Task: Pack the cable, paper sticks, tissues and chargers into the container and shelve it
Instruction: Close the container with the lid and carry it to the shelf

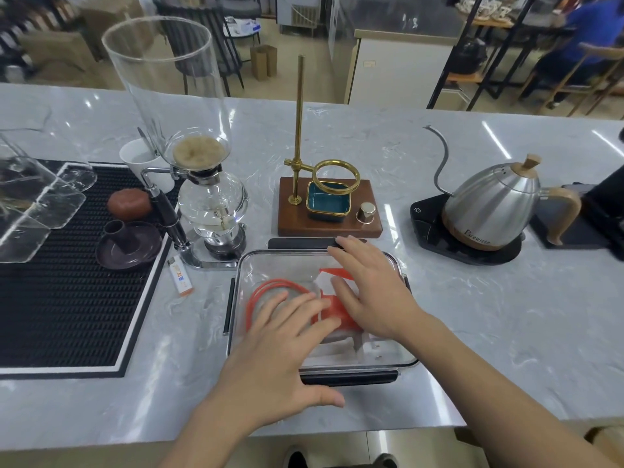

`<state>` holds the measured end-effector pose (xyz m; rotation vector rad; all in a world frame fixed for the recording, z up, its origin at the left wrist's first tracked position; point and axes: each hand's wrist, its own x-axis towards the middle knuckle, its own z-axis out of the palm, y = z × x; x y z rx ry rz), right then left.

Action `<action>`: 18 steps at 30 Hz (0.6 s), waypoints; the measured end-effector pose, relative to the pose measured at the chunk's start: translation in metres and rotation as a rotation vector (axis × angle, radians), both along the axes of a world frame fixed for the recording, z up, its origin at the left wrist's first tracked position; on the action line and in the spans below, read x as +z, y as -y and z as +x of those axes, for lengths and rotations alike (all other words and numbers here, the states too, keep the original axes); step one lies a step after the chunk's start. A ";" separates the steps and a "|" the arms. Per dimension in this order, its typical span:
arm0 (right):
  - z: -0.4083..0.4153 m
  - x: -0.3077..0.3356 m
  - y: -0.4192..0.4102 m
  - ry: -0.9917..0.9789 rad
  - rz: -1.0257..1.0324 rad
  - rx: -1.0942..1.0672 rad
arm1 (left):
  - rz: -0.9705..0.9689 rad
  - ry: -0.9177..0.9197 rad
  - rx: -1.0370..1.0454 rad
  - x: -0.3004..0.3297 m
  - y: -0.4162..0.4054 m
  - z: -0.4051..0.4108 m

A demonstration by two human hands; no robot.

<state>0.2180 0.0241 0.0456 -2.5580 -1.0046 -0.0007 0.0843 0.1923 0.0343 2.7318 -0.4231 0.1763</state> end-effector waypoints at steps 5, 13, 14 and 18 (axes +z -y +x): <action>0.009 0.003 -0.006 -0.004 -0.028 -0.040 | 0.027 0.013 0.014 -0.001 0.002 -0.001; 0.021 0.001 -0.012 -0.023 -0.034 -0.105 | 0.017 0.033 0.021 -0.004 0.002 -0.001; 0.022 0.001 -0.012 -0.020 -0.030 -0.108 | 0.019 0.032 0.022 -0.004 0.002 -0.001; 0.021 -0.001 -0.013 -0.018 -0.018 -0.115 | 0.016 0.045 0.024 -0.004 0.003 0.000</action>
